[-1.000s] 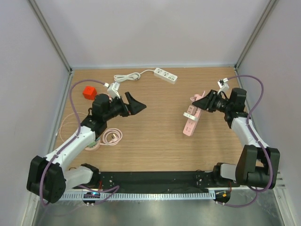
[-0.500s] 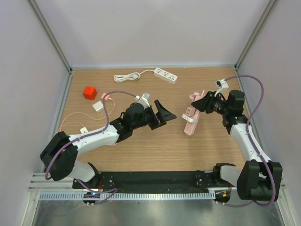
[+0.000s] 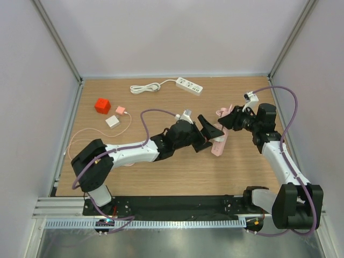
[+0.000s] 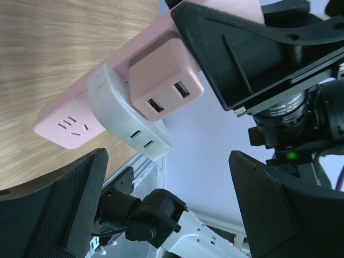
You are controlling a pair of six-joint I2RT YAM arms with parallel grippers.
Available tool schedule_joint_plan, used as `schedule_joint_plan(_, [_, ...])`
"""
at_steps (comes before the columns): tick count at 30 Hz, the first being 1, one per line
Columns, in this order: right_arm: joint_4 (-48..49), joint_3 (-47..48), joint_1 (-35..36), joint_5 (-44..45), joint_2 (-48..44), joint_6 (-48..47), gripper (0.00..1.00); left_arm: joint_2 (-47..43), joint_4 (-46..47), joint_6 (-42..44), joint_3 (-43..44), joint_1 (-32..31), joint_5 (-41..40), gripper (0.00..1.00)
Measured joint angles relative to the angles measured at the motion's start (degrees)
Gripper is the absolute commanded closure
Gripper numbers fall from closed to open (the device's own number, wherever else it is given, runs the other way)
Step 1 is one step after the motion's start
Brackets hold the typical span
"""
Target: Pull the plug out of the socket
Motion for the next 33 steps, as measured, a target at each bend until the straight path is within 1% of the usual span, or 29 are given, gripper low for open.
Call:
schedule_joint_plan(4, [-0.31, 0.00, 0.00, 0.33, 0.00, -0.04, 0.99, 1.86, -1.40, -1.09, 1.38, -1.22, -1.55, 0.03])
schedule_joint_plan(11, [-0.52, 0.00, 0.00, 0.68, 0.00, -0.20, 0.99, 3.15, -3.58, -1.36, 1.51, -1.33, -5.07, 0.05])
schedule_joint_plan(13, [-0.72, 0.00, 0.00, 0.76, 0.00, -0.26, 0.99, 3.91, -3.82, -1.38, 1.51, -1.31, -5.99, 0.09])
schedule_joint_plan(17, [-0.87, 0.00, 0.00, 0.96, 0.00, -0.61, 0.99, 5.27, -3.87, -1.51, 1.51, -1.31, -6.71, 0.18])
schedule_joint_plan(18, [-1.03, 0.00, 0.00, 1.03, 0.00, -0.74, 0.99, 5.38, -3.85, -1.55, 1.51, -1.31, -6.75, 0.27])
schedule_joint_plan(19, [-1.11, 0.00, 0.00, 1.05, 0.00, -0.85, 0.99, 5.40, -3.82, -1.75, 1.49, -1.31, -6.86, 0.32])
schedule_joint_plan(20, [-1.14, 0.00, 0.00, 1.07, 0.00, -0.90, 0.99, 5.40, -3.74, -1.75, 1.46, -1.31, -7.13, 0.35])
schedule_joint_plan(25, [-1.16, 0.00, 0.00, 1.18, 0.00, -1.11, 0.99, 5.40, -3.32, -1.53, 1.11, -1.25, -7.61, 0.35])
schedule_joint_plan(30, [-1.11, 0.00, 0.00, 1.25, 0.00, -1.11, 0.99, 5.44, -2.27, -1.84, 1.11, -0.98, -7.48, 0.34])
schedule_joint_plan(31, [-1.11, 0.00, 0.00, 1.25, 0.00, -1.09, 0.99, 5.55, -1.77, -2.16, 1.11, -0.96, -7.41, 0.34])
schedule_joint_plan(33, [-1.07, 0.00, 0.00, 1.42, 0.00, -1.11, 0.99, 6.01, -0.57, -3.21, 1.11, -0.92, -7.21, 0.39])
